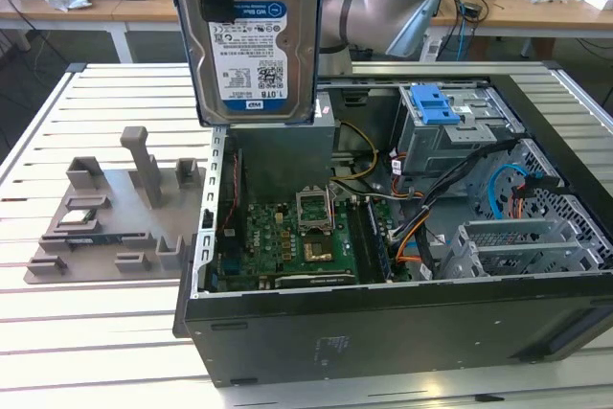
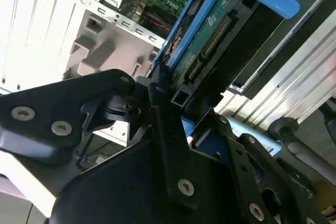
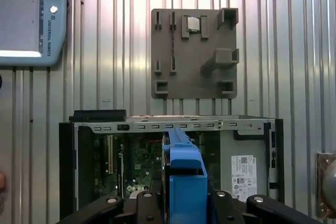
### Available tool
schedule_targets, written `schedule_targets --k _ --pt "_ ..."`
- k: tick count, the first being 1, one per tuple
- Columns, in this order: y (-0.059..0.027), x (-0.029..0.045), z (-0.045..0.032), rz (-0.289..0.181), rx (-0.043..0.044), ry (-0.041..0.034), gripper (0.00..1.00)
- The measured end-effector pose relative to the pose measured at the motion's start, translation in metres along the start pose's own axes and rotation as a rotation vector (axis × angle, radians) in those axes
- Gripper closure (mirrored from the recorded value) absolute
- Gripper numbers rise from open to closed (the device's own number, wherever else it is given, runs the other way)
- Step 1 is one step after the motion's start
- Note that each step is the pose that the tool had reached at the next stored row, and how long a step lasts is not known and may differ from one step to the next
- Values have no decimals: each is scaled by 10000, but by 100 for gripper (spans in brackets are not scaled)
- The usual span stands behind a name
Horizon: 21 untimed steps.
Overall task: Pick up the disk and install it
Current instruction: 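Pick up the disk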
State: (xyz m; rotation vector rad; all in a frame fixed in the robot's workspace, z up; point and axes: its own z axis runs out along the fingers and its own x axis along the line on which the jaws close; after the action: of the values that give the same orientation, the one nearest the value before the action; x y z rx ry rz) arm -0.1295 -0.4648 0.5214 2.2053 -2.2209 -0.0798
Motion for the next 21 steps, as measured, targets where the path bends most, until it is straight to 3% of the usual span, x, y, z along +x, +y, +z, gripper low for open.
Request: schedule_targets --k 4,5,8,15,21 --pt "-115 100 -4 -10 -3 -233 63" --pt "-202 112 -7 -11 -9 -255 63" --pt "-451 129 -11 -10 -53 -259 63" --pt "-768 130 -13 -8 -69 -257 63" --pt "-870 170 -7 -8 -71 -258 63"
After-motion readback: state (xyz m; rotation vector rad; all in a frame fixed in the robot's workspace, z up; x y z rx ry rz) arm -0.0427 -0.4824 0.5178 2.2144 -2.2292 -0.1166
